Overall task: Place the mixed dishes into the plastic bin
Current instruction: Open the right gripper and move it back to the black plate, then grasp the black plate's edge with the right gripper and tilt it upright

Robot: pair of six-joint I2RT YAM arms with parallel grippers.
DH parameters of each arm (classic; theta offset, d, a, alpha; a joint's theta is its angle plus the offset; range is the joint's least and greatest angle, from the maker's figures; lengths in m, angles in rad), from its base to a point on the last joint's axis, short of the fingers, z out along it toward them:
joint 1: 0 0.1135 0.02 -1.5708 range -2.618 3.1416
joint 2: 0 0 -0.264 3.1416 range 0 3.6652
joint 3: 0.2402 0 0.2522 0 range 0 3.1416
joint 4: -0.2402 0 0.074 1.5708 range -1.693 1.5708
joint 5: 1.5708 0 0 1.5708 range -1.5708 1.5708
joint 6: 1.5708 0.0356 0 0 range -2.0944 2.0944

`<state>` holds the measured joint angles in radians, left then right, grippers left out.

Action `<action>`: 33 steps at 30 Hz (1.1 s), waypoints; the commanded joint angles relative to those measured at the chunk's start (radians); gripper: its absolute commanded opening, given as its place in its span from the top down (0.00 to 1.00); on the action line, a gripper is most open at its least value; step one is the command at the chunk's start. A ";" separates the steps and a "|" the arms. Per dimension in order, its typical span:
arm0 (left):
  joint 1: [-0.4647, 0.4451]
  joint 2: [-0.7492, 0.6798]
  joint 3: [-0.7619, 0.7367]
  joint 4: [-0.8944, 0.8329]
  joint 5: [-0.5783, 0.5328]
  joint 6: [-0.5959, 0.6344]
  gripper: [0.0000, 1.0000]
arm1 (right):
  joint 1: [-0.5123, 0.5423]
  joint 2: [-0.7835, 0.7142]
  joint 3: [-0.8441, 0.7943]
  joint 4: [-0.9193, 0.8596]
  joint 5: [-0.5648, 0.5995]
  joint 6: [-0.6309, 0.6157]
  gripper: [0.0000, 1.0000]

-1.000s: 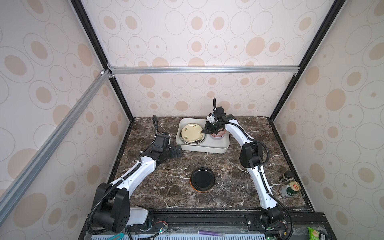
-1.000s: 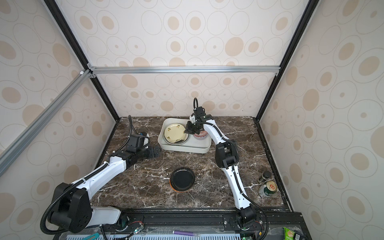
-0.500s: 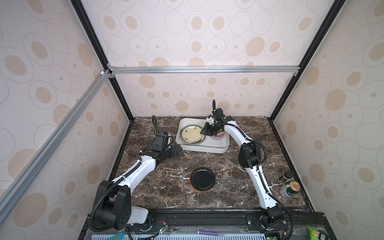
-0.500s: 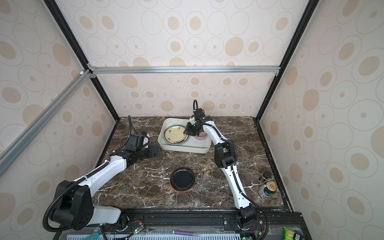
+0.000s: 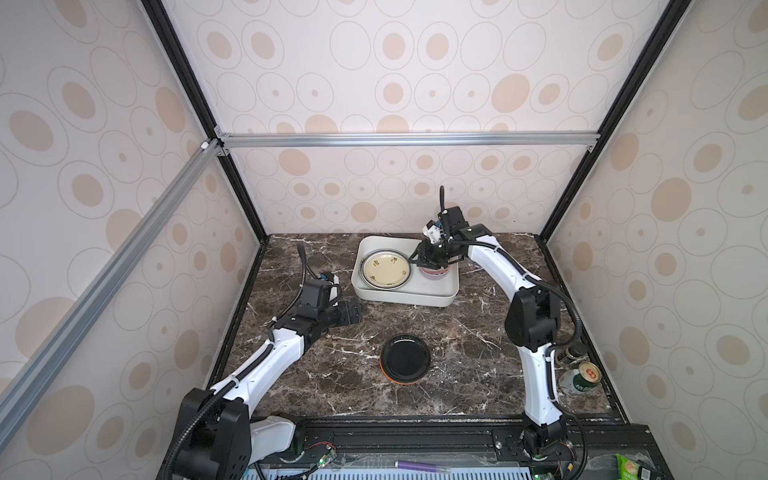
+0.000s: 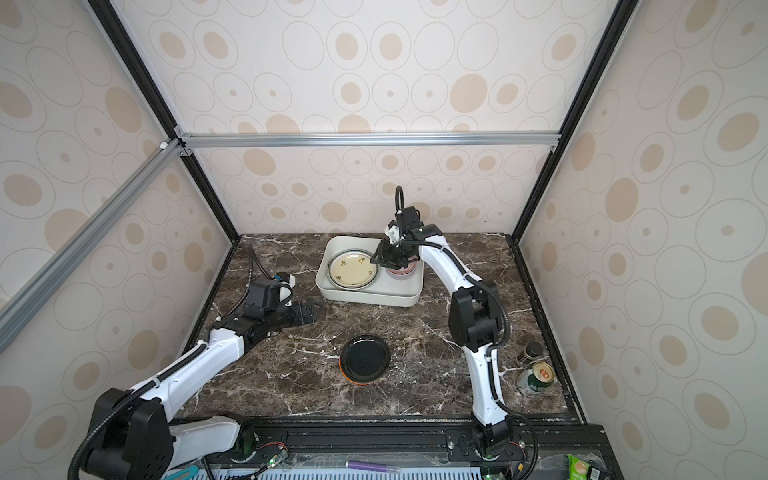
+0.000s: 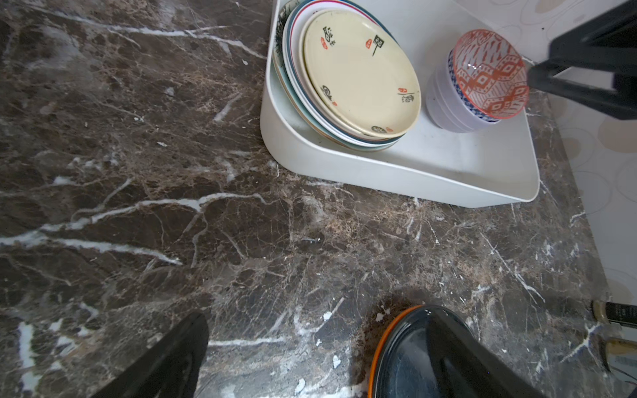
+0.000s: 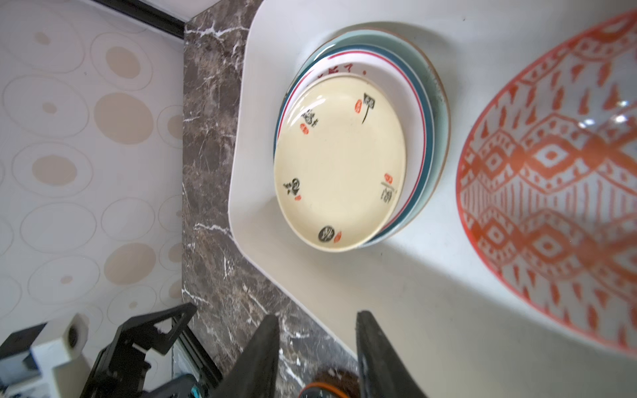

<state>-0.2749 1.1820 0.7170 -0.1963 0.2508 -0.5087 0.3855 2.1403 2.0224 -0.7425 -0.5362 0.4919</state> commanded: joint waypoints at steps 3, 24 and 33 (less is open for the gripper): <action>-0.002 -0.143 -0.101 0.016 0.032 -0.053 0.01 | 0.021 -0.148 -0.249 0.057 0.032 -0.014 0.61; -0.522 -0.104 -0.337 0.208 -0.188 -0.333 0.53 | 0.130 -0.576 -1.193 0.421 0.058 0.053 0.63; -0.601 0.016 -0.270 0.233 -0.235 -0.345 0.76 | 0.130 -0.606 -1.223 0.423 0.061 0.037 0.63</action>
<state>-0.8608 1.1809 0.3992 0.0082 0.0574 -0.8360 0.5098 1.5532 0.8127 -0.3340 -0.4774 0.5339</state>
